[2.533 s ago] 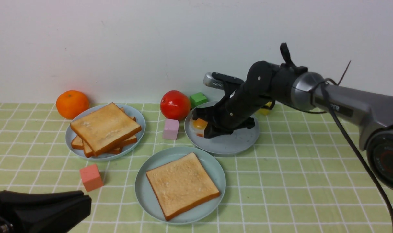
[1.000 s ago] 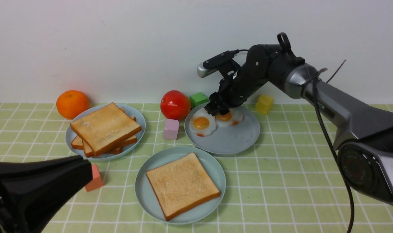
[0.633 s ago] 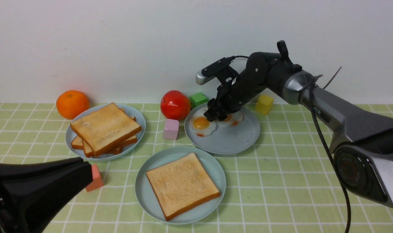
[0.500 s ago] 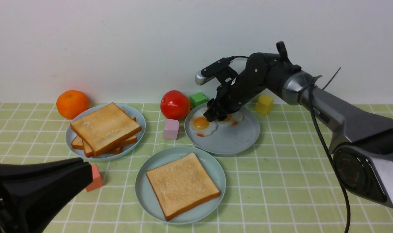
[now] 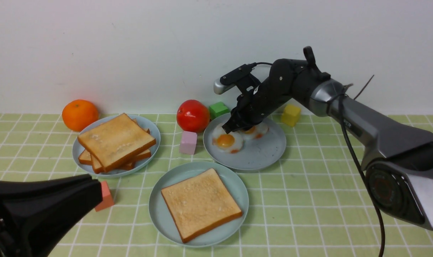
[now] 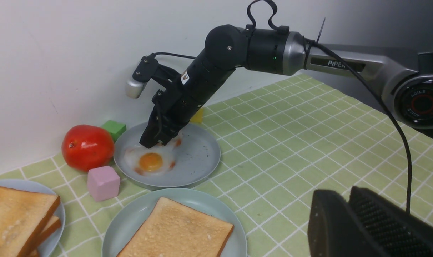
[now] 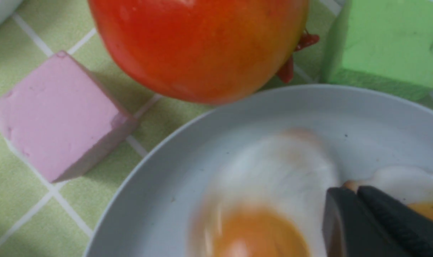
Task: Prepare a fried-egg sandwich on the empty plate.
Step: Use the right arm to grab a fried egg, then use the right arm to place the fried egg on the slice of bread in the middle
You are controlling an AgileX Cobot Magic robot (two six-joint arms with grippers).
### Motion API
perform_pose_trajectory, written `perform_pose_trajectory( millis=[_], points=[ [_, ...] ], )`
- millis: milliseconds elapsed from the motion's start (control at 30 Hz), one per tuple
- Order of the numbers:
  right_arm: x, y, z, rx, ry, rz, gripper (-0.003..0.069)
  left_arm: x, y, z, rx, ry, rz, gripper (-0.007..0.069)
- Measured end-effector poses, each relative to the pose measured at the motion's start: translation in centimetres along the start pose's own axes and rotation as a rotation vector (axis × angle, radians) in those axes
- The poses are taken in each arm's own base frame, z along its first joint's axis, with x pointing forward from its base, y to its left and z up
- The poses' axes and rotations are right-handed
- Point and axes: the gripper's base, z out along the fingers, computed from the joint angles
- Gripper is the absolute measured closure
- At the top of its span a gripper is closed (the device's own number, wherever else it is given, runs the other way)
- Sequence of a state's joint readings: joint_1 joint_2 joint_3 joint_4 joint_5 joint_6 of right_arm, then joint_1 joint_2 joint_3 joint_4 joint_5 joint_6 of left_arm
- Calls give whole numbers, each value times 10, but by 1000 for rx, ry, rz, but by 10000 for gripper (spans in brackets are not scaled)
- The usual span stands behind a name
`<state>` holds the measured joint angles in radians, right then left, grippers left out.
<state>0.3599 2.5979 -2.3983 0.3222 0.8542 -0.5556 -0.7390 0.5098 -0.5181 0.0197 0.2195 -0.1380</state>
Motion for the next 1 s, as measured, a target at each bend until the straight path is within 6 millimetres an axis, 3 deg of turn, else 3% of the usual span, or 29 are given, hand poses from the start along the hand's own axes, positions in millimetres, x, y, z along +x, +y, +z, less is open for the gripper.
perform_pose_trajectory(
  millis=[400, 800, 1000],
  points=[
    [-2, 3, -9, -32, 25, 32, 656, 0, 0, 0, 0, 1, 0, 537],
    [-17, 14, -43, -110, 36, 47, 653, 0, 0, 0, 0, 2, 0, 537],
    [-24, 21, -69, -157, 68, 52, 651, 0, 0, 0, -1, 5, 0, 537]
  ],
)
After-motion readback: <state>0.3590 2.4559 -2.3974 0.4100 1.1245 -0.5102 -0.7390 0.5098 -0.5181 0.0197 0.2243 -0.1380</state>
